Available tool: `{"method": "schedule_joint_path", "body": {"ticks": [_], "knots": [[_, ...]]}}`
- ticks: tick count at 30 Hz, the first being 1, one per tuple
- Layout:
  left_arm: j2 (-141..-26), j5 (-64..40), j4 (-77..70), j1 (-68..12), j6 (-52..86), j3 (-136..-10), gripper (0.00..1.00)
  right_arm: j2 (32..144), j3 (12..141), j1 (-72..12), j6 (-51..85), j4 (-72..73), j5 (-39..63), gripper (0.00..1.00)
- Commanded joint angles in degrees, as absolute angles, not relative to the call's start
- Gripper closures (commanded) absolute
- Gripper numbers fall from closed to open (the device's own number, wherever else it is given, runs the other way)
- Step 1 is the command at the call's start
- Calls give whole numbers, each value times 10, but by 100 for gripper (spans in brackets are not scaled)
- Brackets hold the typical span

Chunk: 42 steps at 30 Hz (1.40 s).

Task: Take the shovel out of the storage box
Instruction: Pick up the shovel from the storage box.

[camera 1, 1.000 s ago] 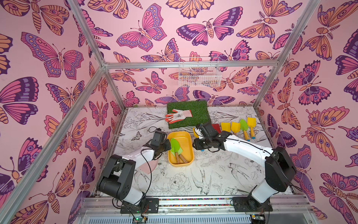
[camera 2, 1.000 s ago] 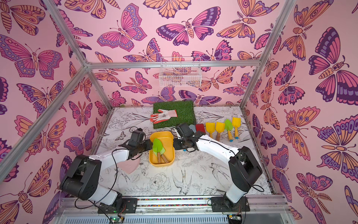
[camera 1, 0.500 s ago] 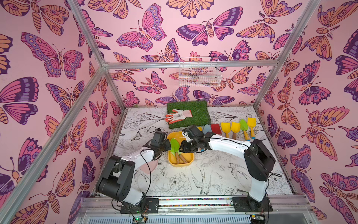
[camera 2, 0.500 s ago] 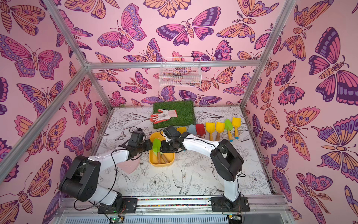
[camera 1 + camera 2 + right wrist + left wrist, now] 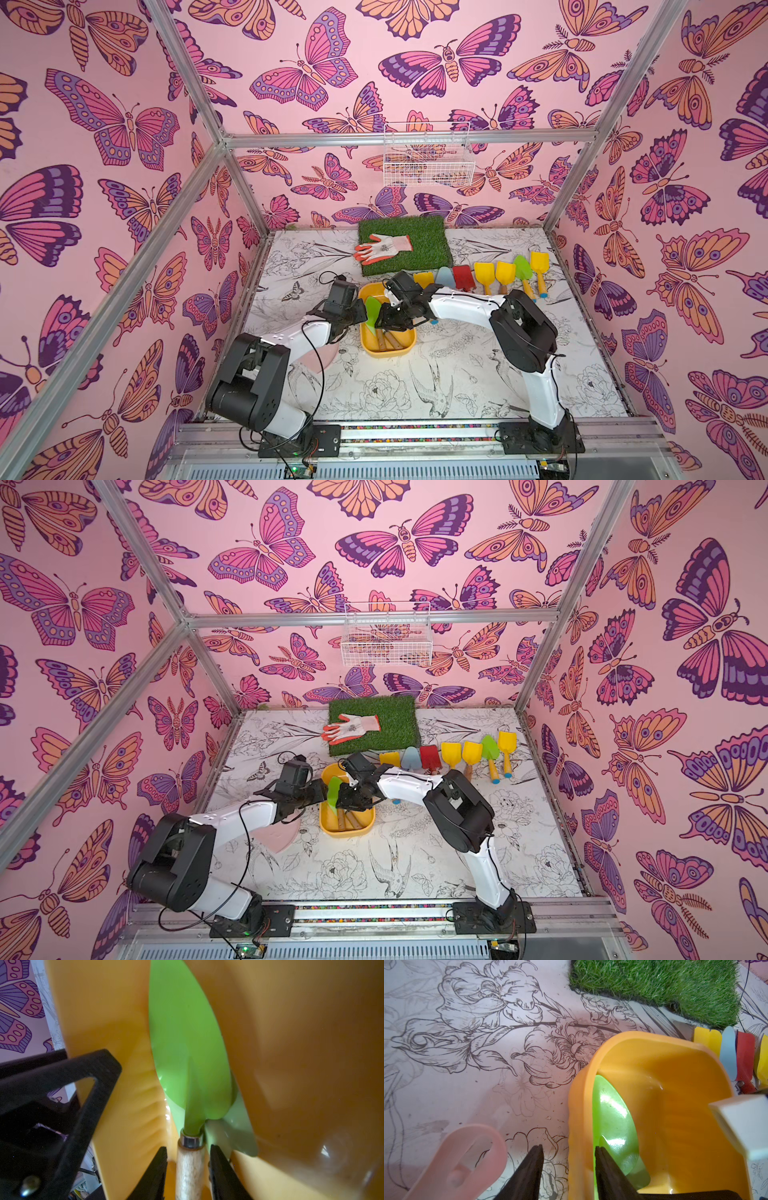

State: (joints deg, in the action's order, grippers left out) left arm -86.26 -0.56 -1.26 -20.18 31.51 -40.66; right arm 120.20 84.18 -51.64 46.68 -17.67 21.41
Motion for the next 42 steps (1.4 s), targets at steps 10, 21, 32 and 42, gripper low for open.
{"method": "schedule_joint_path", "body": {"ticks": [10,21,32,42], "knots": [[-881,0,-9,-204,306,-408,53,1253,912,-538,454,-249,189,64],[-881,-1,-9,-204,306,-408,53,1278,926,-551,468,-258,158,65],[-882,-1,-10,-205,307,-408,53,1296,966,-567,443,-324,79,67],[-879,0,-10,-205,306,-408,53,1305,951,-567,461,-287,100,64]]}}
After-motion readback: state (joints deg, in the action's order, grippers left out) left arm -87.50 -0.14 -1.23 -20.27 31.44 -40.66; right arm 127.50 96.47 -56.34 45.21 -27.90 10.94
